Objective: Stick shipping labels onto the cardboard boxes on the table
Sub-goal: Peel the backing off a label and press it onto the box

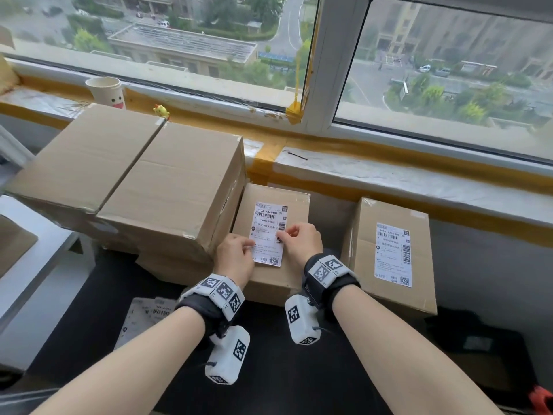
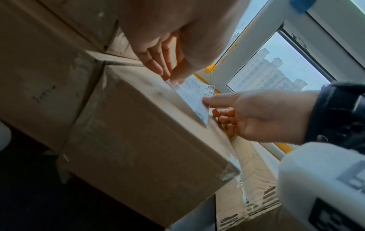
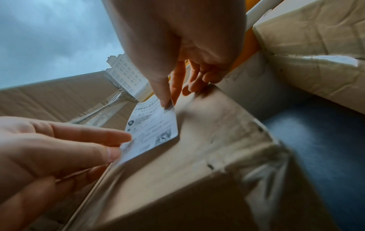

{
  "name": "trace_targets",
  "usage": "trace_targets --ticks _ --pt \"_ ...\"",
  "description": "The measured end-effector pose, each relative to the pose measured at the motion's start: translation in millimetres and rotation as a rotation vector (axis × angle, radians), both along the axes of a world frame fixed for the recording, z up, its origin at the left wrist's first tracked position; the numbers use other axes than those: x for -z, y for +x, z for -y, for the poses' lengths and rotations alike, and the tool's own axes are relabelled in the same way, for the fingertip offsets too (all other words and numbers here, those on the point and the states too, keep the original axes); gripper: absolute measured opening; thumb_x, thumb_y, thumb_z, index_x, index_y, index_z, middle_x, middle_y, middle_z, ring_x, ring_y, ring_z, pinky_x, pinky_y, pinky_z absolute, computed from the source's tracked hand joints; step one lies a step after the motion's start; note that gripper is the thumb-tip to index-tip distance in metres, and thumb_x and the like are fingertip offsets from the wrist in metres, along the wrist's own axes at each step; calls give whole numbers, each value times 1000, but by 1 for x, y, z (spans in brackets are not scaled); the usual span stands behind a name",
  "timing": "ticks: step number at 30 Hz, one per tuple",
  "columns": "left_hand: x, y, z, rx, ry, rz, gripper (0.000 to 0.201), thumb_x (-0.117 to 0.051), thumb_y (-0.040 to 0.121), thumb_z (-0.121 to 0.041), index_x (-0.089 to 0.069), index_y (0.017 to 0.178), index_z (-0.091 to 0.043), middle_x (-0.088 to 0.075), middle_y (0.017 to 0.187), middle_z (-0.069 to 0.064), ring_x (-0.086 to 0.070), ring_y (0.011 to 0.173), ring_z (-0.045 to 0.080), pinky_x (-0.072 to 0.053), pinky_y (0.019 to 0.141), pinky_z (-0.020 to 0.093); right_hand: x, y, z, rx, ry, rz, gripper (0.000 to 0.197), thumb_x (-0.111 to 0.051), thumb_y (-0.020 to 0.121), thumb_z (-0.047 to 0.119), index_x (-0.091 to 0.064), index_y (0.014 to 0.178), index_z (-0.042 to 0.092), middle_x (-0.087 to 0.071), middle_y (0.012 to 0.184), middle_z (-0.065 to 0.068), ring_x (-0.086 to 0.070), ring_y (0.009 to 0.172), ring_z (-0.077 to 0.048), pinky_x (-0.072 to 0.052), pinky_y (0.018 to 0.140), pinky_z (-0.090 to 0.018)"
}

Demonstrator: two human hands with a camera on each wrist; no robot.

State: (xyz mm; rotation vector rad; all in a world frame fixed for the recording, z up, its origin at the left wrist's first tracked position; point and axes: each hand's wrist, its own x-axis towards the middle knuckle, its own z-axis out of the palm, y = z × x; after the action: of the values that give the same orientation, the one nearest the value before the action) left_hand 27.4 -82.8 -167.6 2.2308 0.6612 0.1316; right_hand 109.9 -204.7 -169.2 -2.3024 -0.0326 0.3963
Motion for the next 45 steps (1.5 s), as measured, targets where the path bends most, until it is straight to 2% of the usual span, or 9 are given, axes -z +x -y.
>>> trace_targets --ticks 6,16,20,26,29,31,34,38,45 --pt "6 1 -2 49 32 -27 25 -53 90 -5 -66 111 -1 -58 119 9 -57 107 24 -44 95 27 3 0 -6 -11 -94 40 19 -63 86 32 -69 81 15 -66 102 -7 -63 91 -24 -48 74 -29" --pt "13 3 -7 106 60 -16 23 -54 89 -4 -67 107 1 -58 118 11 -58 104 24 -42 89 24 2 0 -12 -27 -212 72 19 -63 84 36 -60 76 19 -63 103 -6 -61 90 -24 -43 70 -28" --pt "12 0 -11 143 91 -5 24 -55 89 -8 -68 108 1 -59 118 10 -57 104 25 -44 91 28 0 -1 -14 -43 -244 67 24 -64 84 38 -63 90 14 -61 107 -7 -61 92 -24 -44 69 -30" --pt "10 -14 -15 354 188 0 27 -51 90 -6 -67 111 -2 -55 129 7 -49 118 23 -37 99 26 -6 -10 -12 -60 -204 74 52 -70 81 29 -41 120 13 -52 125 -5 -54 114 -25 -44 87 -34" --pt "13 -22 -19 473 251 -3 30 -47 91 -8 -65 115 -3 -52 135 6 -48 122 23 -40 103 29 -7 -19 -10 -271 -271 194 55 -54 92 31 -34 140 13 -39 144 -6 -37 133 -24 -33 107 -39" --pt "17 -28 -22 524 286 -33 36 -44 92 -7 -58 125 -4 -47 141 5 -44 129 22 -37 107 31 -6 -31 -10 -508 -292 195 56 -40 99 30 -21 149 13 -19 158 -3 -18 145 -20 -17 117 -37" --pt "22 -36 -25 614 258 -23 52 -46 89 -1 -40 139 -6 -38 148 3 -42 133 21 -38 107 33 0 -53 -12 -728 -367 129 53 -22 102 33 -9 152 18 0 160 3 1 148 -13 0 119 -36" --pt "23 -41 -29 727 341 -80 67 -47 86 0 -20 147 -5 -22 154 5 -33 138 20 -32 112 30 8 -70 -7 -731 -399 77 53 -15 102 38 -4 151 21 3 160 5 5 147 -9 5 119 -33" --pt "19 -44 -31 739 403 -154 62 -41 89 -1 -19 147 -6 -11 158 8 -10 146 20 -13 120 30 10 -83 26 -691 -517 120 58 -16 101 44 0 151 20 4 160 6 5 147 -7 4 119 -31"
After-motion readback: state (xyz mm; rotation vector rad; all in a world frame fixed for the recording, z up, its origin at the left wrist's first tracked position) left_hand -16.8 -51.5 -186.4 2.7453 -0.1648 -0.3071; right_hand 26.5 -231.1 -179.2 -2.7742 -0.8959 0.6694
